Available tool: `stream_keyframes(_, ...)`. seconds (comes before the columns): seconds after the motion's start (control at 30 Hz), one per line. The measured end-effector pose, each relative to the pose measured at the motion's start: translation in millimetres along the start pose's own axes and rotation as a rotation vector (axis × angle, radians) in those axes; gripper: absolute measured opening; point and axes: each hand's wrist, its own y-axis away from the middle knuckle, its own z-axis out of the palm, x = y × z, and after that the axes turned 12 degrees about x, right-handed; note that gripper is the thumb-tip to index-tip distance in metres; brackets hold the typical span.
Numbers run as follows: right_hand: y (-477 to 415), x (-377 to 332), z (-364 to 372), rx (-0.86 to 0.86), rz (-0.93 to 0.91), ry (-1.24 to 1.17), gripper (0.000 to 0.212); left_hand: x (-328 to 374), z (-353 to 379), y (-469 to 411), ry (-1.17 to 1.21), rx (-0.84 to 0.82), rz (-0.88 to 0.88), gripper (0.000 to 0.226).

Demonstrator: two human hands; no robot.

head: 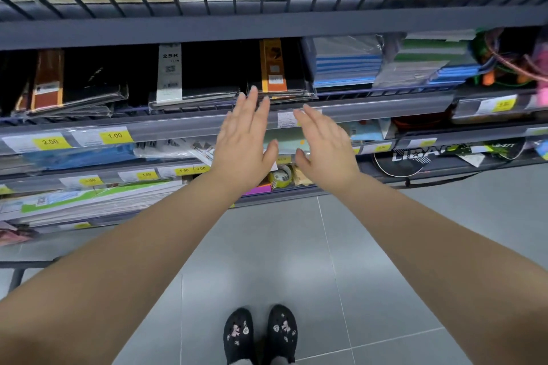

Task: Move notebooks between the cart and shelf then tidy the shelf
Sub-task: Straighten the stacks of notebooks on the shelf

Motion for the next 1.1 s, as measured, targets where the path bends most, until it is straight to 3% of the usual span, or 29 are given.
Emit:
stream_keyframes(0.1, -1, 0, 17, 0.077, -0.140, 0.158, 0.072, -4, 9, -8, -0.170, -0.010, 0.038, 0.075)
stream_keyframes(0.27, -18, 15, 38, 0.167, -0.125, 0.265, 0.080, -6, 29, -27, -0.242, 0.019, 0.095, 0.073)
stream_keyframes(0.4, -23, 37, 55, 0.279, -0.158, 0.316, 0.080, -17, 47, -28, -0.288, 0.163, 0.253, 0.068)
stream_keyframes(0.5, -26, 50, 64, 0.359, -0.219, 0.342, 0.077, -33, 63, -28, -0.451, 0.252, 0.340, 0.071)
stream_keyframes(0.67, -29, 54, 78, 0.446, -0.249, 0.350, 0.075, -42, 74, -32, -0.638, 0.313, 0.382, 0.075)
stream_keyframes(1.1, -44, 43, 72, 0.382, -0.163, 0.163, 0.067, -22, 57, -52, -0.520, 0.341, 0.367, 0.053)
